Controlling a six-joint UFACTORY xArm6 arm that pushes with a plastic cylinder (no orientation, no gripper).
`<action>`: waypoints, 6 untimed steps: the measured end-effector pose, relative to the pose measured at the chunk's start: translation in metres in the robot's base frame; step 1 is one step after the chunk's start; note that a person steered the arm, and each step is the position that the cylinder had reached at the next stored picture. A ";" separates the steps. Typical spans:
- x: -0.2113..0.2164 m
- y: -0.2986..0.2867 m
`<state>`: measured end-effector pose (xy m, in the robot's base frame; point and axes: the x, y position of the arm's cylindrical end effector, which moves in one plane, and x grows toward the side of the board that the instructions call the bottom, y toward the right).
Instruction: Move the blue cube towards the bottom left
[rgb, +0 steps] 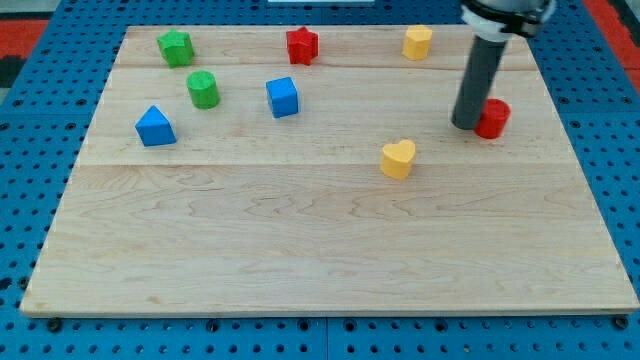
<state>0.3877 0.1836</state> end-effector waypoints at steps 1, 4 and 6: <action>-0.002 -0.003; -0.011 -0.049; -0.035 -0.083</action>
<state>0.3526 0.1009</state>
